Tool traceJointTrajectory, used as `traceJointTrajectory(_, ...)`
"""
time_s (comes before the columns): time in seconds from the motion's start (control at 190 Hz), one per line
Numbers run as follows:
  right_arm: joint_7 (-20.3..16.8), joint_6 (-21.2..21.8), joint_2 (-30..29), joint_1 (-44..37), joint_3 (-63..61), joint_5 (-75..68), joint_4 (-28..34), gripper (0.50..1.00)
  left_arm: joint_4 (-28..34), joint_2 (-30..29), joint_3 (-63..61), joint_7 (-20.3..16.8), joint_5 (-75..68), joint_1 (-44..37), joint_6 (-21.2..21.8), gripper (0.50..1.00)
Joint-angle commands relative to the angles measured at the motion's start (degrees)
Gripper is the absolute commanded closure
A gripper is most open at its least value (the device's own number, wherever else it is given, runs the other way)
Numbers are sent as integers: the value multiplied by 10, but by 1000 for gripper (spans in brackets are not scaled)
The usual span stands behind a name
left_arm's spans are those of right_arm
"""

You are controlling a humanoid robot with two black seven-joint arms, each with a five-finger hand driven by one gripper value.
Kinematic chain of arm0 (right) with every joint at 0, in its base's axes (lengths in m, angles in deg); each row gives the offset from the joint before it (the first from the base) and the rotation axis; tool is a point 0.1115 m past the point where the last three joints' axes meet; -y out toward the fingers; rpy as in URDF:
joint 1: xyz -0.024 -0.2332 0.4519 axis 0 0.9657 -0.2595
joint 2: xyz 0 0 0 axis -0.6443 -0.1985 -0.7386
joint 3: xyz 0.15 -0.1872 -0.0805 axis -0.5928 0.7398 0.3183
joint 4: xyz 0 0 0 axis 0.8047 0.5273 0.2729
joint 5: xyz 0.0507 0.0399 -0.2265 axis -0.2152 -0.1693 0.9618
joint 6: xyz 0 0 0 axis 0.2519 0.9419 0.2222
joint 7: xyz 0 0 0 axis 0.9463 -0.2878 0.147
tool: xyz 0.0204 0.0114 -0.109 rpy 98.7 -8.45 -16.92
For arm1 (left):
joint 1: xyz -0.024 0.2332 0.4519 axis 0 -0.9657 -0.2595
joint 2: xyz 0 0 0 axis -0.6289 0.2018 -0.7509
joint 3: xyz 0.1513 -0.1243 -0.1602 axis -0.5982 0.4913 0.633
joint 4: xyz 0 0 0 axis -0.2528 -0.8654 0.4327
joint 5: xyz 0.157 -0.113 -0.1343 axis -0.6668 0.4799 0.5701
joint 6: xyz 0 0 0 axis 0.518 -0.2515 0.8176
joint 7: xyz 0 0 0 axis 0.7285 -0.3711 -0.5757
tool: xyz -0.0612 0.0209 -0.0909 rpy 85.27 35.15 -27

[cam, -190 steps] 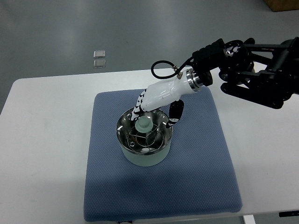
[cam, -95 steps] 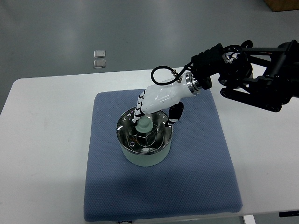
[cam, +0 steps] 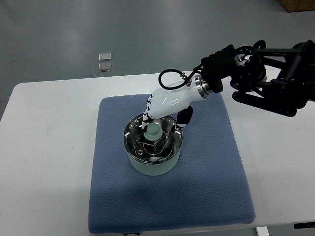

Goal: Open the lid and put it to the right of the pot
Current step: 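Close the right hand's fingers around the pale green lid knob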

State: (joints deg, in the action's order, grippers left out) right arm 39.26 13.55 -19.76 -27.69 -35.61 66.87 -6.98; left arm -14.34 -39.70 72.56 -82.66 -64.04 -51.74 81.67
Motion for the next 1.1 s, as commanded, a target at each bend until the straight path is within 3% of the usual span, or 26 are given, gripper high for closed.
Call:
traceJointTrajectory(0.0,0,-1,-1,1,-2,-1,0,795,0,0,0,0,0,0,0,500)
traceJointTrajectory(0.364,0,-1,-11,1,-3,-6,2,797,0,0,0,-1,0,0,0,500)
traceJointTrajectory(0.586,0,0,-13,1,-3,-6,2,879,0,0,0,0,0,0,0,500)
traceJointTrajectory(0.786,0,0,-17,1,-3,-6,2,887,0,0,0,0,0,0,0,500)
traceJointTrajectory(1.092,0,7,-17,-2,-3,-5,1,991,0,0,0,0,0,0,0,500)
